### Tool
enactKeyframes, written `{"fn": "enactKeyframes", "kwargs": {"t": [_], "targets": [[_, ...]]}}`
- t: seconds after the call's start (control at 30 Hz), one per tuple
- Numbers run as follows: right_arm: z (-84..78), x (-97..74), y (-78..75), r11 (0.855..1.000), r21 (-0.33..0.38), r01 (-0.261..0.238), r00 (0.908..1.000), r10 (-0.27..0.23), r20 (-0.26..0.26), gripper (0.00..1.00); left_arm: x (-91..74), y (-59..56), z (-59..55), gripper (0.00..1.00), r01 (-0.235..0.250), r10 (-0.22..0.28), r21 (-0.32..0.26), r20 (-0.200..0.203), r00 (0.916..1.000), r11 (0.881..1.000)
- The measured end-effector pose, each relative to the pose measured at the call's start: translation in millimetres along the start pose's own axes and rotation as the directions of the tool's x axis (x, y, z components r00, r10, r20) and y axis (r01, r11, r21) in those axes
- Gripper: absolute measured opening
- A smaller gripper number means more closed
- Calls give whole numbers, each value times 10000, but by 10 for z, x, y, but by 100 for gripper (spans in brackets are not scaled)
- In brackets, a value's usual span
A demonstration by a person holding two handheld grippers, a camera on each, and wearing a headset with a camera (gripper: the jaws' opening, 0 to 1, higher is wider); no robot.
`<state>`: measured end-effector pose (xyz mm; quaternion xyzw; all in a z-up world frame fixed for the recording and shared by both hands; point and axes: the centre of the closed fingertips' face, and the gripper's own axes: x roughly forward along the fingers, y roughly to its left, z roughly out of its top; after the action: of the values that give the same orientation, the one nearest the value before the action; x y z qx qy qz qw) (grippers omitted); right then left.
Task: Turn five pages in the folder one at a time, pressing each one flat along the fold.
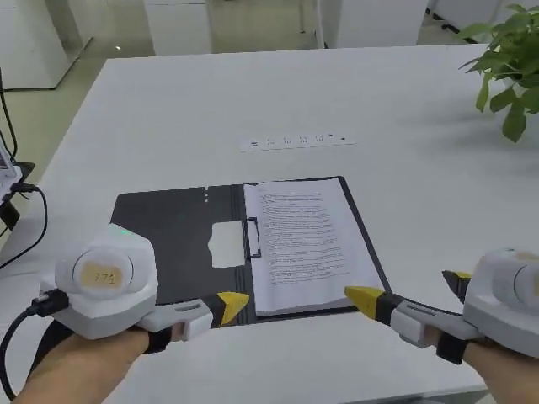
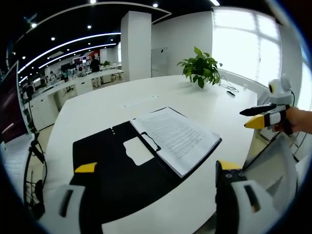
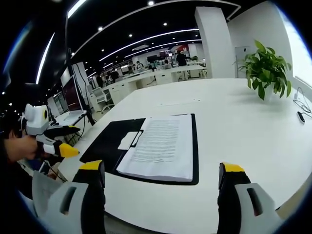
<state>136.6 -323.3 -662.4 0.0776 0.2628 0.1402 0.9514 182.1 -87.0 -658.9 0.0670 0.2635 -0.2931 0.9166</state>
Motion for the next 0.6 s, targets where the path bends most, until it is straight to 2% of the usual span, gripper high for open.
{"fn": "enactKeyframes", "kwargs": {"t": [0.1, 0.37, 0.43, 0.53, 0.6], "targets": [[11, -4, 15, 10000, 49, 15, 10000, -15, 54, 97, 114, -54, 39, 98, 238, -237, 158, -53, 9997, 9996], [24, -25, 18, 9998, 190, 90, 9999, -92, 135, 96, 408, -222, 52, 98, 795, -773, 749, -310, 9965, 9940], [25, -32, 8, 9995, 292, 127, 9998, -132, 164, 96, 488, -259, 16, 98, 919, -875, 847, -542, 9947, 9922], [26, -43, 1, 9993, 329, 188, 9996, -194, 188, 96, 574, -318, 5, 98, 1086, -1031, 996, -591, 9929, 9891], [26, -47, -3, 9991, 368, 204, 9996, -212, 195, 96, 658, -386, -28, 97, 1264, -1174, 1186, -801, 9899, 9849]]}}
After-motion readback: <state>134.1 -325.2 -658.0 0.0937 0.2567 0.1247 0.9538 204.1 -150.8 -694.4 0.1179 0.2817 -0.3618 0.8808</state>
